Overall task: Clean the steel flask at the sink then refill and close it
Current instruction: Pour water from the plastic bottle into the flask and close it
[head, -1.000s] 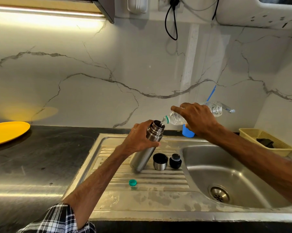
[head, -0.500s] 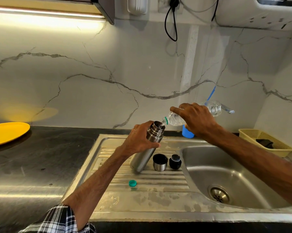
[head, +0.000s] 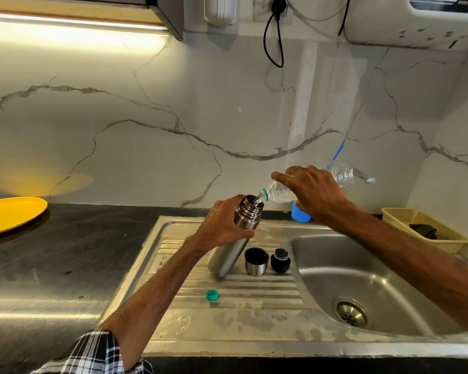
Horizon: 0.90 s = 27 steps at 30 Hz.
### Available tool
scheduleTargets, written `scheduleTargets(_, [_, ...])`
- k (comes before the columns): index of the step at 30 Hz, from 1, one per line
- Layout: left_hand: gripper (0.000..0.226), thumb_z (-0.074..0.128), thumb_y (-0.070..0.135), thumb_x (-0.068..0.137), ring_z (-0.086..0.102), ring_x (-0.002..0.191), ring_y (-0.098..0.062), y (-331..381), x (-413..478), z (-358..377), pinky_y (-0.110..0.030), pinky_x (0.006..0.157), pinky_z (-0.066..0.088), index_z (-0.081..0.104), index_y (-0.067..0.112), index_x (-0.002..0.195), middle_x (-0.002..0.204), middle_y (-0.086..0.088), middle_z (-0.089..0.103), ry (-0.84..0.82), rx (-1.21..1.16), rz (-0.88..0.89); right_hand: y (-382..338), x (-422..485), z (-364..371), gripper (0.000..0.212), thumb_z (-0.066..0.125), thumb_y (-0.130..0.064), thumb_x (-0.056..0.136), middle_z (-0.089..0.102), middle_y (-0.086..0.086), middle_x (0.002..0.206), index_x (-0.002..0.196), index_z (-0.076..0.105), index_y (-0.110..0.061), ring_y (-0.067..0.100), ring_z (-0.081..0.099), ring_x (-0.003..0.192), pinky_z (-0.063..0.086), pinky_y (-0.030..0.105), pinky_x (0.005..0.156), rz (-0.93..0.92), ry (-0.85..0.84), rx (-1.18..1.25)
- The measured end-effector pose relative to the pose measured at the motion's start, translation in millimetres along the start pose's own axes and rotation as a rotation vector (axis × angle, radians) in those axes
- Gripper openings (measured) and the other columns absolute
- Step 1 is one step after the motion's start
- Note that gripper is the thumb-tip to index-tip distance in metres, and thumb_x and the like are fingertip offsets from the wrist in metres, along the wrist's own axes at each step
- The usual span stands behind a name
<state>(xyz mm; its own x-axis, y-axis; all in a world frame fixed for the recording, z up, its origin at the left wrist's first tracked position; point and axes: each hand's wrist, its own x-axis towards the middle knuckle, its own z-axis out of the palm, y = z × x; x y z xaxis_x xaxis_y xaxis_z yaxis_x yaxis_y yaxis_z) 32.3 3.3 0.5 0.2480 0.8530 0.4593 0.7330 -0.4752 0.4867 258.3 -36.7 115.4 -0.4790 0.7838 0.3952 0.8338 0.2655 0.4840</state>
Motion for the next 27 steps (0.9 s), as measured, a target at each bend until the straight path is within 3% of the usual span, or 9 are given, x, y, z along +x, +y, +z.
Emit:
scheduleTargets(15, [0.091, 0.088, 0.049, 0.070, 0.053, 0.125, -0.022, 4.0, -0.6, 0.9, -0.045, 0.110, 0.040, 0.042, 0.026, 0.145, 0.136, 0.002, 0.060, -0.015, 0.006, -0.007, -1.0, -1.0, -6.9, 0.075, 0.061, -0.011, 0.096, 0.046, 0.010, 0.148, 0.157, 0.019, -0.024, 0.027, 0.050, 0.130, 0.042, 0.035, 0.105, 0.004, 0.002, -0.029])
scheduleTargets(27, [0.092, 0.085, 0.058, 0.064, 0.056, 0.121, -0.020, 2.3, -0.6, 1.0, -0.051, 0.105, 0.047, 0.044, 0.031, 0.142, 0.132, 0.005, 0.062, -0.017, -0.018, -0.006, -1.2, -2.0, -10.8, 0.073, 0.058, -0.006, 0.095, 0.042, 0.009, 0.152, 0.156, 0.022, -0.024, 0.026, 0.047, 0.134, 0.041, 0.035, 0.105, 0.003, 0.034, -0.049])
